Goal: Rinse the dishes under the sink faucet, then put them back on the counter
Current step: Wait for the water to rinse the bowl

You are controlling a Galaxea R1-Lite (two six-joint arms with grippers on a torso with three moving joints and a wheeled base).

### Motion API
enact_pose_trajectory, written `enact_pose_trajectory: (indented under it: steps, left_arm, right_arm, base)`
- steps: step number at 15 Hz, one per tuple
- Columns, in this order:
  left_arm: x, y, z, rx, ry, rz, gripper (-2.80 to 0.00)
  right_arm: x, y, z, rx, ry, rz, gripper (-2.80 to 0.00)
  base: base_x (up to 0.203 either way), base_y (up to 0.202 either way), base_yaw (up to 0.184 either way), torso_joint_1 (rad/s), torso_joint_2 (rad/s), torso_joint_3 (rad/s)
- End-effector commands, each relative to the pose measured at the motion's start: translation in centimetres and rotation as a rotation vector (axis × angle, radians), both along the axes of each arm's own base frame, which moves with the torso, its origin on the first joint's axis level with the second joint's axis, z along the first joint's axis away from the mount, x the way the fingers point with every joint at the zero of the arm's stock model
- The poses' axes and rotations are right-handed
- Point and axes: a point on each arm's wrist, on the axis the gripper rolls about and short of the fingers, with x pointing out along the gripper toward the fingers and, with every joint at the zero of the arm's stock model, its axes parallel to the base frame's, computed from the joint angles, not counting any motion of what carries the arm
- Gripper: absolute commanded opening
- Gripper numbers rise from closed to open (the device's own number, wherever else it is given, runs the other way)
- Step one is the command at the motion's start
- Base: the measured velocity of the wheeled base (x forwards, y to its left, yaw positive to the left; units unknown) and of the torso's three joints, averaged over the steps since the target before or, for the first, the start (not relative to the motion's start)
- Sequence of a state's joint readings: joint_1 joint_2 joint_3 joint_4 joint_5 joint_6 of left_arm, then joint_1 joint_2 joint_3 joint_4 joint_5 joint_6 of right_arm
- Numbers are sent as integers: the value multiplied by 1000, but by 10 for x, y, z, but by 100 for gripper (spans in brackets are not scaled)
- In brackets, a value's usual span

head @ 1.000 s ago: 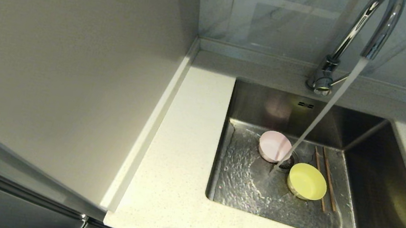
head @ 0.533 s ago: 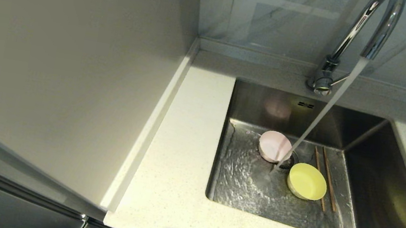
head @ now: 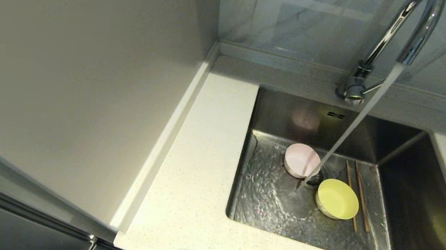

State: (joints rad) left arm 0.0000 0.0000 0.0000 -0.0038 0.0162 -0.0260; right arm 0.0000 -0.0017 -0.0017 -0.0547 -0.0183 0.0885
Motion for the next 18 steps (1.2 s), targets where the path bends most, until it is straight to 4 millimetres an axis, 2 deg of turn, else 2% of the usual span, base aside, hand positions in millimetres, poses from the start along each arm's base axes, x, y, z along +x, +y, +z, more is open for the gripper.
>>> enact_pose_trajectory:
  steps: [1,18]
  left_arm:
    - [0,0,0,0,-4,1,-280]
    - [0,0,0,0,-4,1,-280]
  right_arm:
    - [0,0,0,0,1,0,-280]
    - [0,0,0,0,1,0,-280]
  base:
    - [0,0,0,0,0,0]
    - [0,0,0,0,0,0]
